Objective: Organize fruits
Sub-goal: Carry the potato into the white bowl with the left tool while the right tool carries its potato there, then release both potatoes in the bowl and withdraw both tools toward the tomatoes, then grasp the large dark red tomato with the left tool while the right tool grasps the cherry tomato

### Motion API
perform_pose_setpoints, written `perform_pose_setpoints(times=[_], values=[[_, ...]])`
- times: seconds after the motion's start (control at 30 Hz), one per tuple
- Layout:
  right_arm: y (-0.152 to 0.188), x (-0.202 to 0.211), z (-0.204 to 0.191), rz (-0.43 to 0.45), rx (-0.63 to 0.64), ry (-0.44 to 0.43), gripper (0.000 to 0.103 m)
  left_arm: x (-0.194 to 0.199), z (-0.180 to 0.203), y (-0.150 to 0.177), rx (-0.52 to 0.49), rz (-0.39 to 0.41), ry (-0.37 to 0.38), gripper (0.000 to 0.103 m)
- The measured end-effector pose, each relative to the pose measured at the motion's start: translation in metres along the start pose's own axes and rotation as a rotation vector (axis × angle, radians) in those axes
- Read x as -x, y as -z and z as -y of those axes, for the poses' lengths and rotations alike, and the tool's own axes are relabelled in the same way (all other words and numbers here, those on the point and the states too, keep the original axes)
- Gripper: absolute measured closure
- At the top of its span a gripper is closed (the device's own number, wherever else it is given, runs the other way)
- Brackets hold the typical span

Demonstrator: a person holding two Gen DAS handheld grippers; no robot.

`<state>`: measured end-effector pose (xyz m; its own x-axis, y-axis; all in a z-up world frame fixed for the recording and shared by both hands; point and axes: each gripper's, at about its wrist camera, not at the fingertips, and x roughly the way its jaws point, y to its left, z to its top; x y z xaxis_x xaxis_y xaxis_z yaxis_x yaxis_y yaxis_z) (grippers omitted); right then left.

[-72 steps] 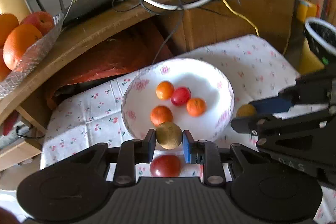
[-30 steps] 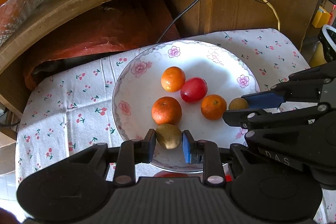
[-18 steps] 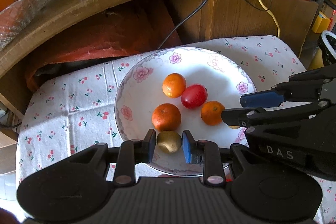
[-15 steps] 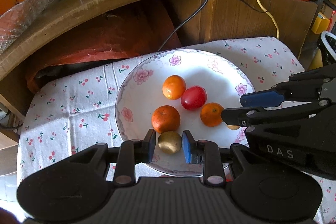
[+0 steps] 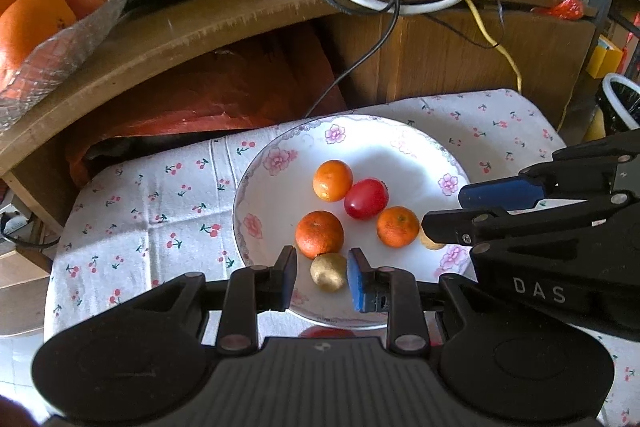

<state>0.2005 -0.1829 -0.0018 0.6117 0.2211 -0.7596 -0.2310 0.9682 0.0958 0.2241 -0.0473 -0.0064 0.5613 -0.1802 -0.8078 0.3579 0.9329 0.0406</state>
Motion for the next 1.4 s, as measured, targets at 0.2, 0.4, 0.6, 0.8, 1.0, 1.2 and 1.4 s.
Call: perform_pose_setpoints(times=[0.2,0.4,0.6,0.8,1.0,1.2,1.4], values=[[0.010,0.017,-0.011,-0.003,0.018,0.001,0.077,0.017,0.002,0.010,-0.009,0.006,0.011,0.067],[0.028,0.025,-0.021,-0.038,0.022,-0.002,0.072,0.031,0.003,0.025,-0.030,-0.001,0.021,0.067],[0.046,0.021,-0.035,-0.083,0.035,-0.024,0.072,0.037,-0.003,0.040,-0.041,-0.029,0.030,0.066],[0.051,0.005,-0.044,-0.116,0.049,-0.038,0.071,0.035,-0.016,0.045,-0.008,-0.046,0.043,0.066],[0.053,-0.012,-0.041,-0.138,0.051,-0.033,0.071,0.027,-0.021,0.045,0.010,-0.062,0.053,0.066],[0.051,-0.020,-0.039,-0.145,0.046,-0.070,0.077,0.018,-0.016,0.042,0.012,-0.080,0.081,0.065],[0.052,-0.017,-0.035,-0.157,0.041,-0.092,0.083,0.012,-0.013,0.040,0.012,-0.088,0.087,0.062]])
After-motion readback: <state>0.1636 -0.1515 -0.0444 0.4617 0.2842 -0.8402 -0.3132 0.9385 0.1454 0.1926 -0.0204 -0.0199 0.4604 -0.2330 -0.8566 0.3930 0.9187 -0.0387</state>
